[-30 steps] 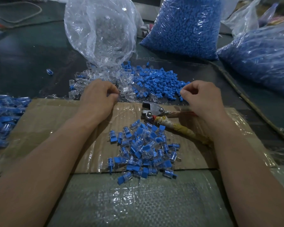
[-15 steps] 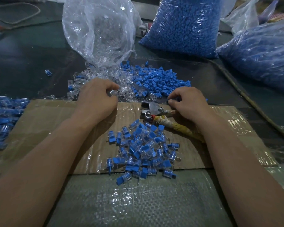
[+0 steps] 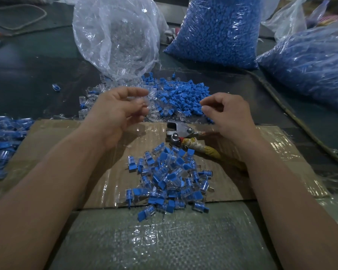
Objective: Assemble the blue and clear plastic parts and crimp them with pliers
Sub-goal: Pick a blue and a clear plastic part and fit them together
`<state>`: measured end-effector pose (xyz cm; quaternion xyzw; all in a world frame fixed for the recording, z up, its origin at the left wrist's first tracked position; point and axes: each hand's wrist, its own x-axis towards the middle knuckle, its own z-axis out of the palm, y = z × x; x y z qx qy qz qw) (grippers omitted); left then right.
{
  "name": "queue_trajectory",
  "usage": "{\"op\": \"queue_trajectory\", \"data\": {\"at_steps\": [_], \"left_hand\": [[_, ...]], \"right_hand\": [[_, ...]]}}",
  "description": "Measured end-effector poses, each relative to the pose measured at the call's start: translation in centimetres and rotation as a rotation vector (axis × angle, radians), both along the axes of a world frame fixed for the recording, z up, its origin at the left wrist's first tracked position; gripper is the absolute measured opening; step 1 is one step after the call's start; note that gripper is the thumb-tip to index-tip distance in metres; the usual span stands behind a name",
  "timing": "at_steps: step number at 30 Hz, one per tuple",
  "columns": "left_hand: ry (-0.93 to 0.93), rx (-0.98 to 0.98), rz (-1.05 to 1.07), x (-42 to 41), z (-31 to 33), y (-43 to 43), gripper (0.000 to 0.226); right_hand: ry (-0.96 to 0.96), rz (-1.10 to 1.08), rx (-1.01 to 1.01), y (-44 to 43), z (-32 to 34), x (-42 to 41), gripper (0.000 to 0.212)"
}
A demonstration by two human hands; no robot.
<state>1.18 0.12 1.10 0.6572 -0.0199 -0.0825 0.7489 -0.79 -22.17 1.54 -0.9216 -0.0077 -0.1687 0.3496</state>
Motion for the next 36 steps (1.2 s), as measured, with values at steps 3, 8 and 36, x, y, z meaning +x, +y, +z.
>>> {"op": "queue_trajectory", "data": {"at_steps": [3, 8, 36], "left_hand": [[0.034, -0.095, -0.122, -0.6, 0.7, -0.4, 0.017], [0.069, -0.124, -0.231, -1.6, 0.8, -1.3, 0.02], [0.068, -0.096, -0.342, -2.2, 0.4, -2.1, 0.016]], "right_hand": [[0.004, 0.066, 0.199, 1.0, 0.7, -1.1, 0.018], [-0.072, 0.174, 0.489, 3.0, 1.7, -2.6, 0.02], [-0.04, 0.302, 0.433, 4.2, 1.4, -3.3, 0.021]]}}
